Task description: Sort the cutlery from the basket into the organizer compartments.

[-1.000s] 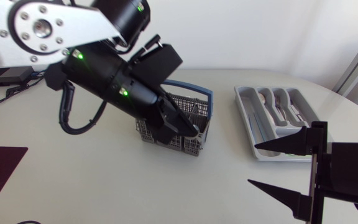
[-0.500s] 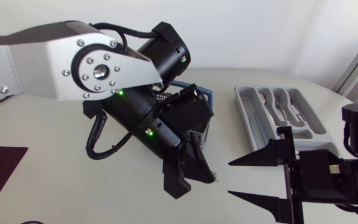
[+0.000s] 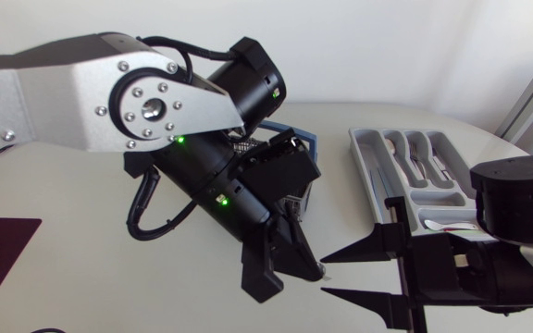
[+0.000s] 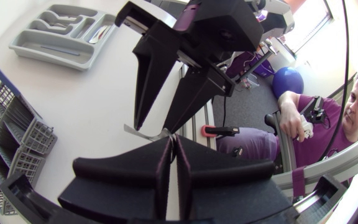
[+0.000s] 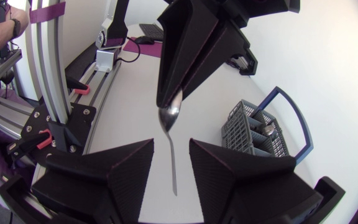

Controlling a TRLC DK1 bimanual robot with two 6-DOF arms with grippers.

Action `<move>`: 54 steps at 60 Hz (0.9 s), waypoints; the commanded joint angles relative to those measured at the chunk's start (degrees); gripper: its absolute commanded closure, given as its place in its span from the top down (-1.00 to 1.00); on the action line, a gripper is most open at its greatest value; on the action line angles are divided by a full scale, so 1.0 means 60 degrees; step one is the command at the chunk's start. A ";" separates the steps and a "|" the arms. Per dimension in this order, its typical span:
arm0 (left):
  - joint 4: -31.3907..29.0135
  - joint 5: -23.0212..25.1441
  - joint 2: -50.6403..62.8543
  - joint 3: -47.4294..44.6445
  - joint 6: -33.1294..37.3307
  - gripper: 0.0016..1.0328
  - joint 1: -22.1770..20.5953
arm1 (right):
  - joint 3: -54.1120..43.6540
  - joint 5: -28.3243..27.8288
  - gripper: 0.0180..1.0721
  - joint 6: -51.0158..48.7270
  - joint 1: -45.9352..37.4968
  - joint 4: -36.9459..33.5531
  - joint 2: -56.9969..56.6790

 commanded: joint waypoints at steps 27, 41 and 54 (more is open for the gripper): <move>-0.0153 0.0238 0.0011 -0.0001 0.0247 -0.94 -0.0114 | -0.0498 0.0316 -0.89 0.0248 0.0421 0.0339 0.0269; -0.0138 0.0326 -0.0121 0.0146 0.0174 -0.52 0.0032 | -0.0557 0.0404 -0.89 0.0248 0.0479 0.0105 0.0064; 0.2176 0.0517 -0.0985 0.0336 -0.1950 0.42 0.1043 | -0.0732 0.0682 -0.89 0.0248 0.0509 -0.0115 0.0006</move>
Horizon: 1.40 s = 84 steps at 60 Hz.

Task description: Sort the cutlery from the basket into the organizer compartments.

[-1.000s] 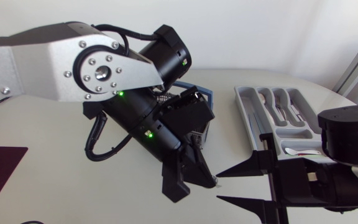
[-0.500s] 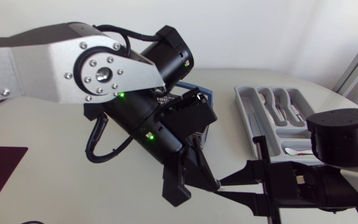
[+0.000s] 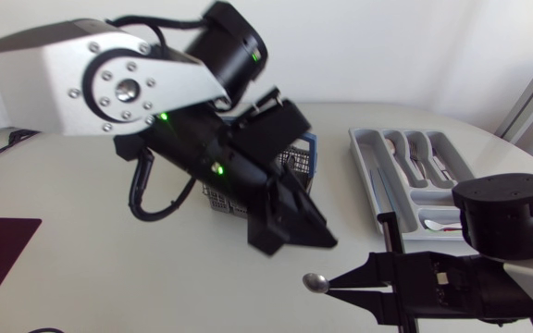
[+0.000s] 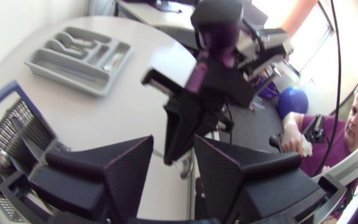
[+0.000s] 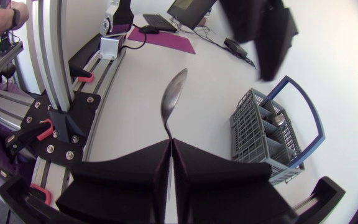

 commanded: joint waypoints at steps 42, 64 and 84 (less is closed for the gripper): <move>0.2916 -0.3528 -0.0445 -0.1293 -0.0713 0.37 0.2844 | 0.0668 -0.0787 -0.89 -0.4458 -0.7960 0.0508 0.2617; 0.3443 -0.4011 0.0024 -0.1645 -0.0024 0.37 0.3488 | 0.0975 -0.0655 -0.89 -0.7007 -1.0831 0.2676 0.5708; 0.3619 -0.4099 0.0053 -0.1879 0.0254 0.37 0.3781 | 0.1136 0.0048 -0.89 -0.7695 -1.1358 0.5049 0.7773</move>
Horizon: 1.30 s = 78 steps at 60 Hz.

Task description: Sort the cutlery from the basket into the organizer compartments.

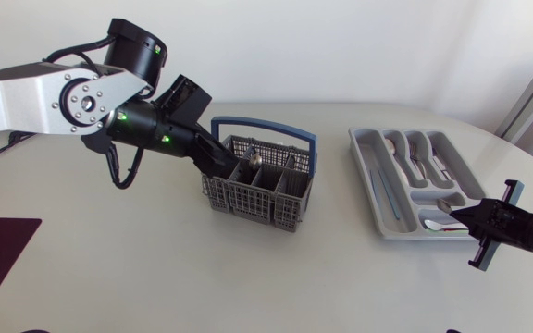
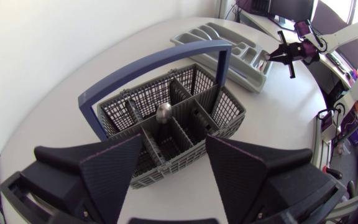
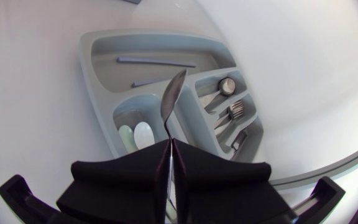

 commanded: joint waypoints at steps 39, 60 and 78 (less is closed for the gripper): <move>0.0228 -0.0023 0.0236 -0.0643 0.0778 0.37 0.0831 | -0.0865 0.1505 0.19 -0.1160 0.0235 0.2477 0.1272; 0.0418 -0.0228 0.0236 -0.0950 0.1246 0.34 0.1182 | -0.0821 0.0963 0.71 0.0554 0.0792 -0.0951 -0.2654; 0.1253 -0.0785 0.0573 -0.1434 0.1671 0.31 0.1709 | -0.0909 0.1183 0.70 0.3850 0.4761 -0.3910 -0.5423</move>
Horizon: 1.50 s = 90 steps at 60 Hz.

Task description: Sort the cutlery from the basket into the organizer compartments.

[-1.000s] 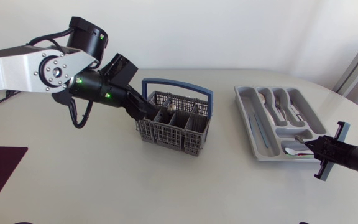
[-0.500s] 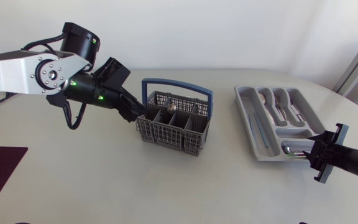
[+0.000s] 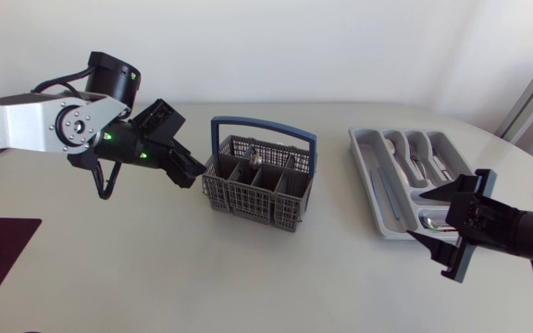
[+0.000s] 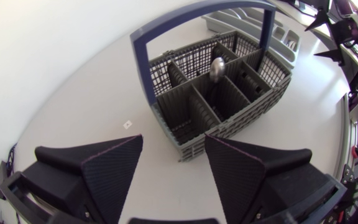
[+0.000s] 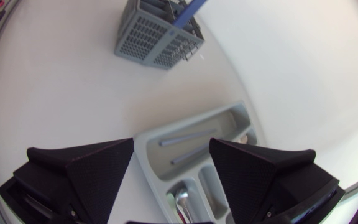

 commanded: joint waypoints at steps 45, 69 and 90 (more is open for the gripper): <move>0.1438 0.0237 0.3050 0.0835 -0.0508 0.28 0.0516 | 0.3478 0.2159 0.70 0.7353 0.5203 0.2260 0.5519; 0.1145 0.0677 0.1922 -0.0367 -0.0508 0.28 -0.0143 | 0.4533 0.2115 0.70 0.7295 0.4661 0.2290 0.6456; 0.0793 0.0662 0.1277 -0.0513 -0.0464 0.29 0.0047 | 0.4079 0.2085 0.70 0.7031 0.4163 0.2128 0.5870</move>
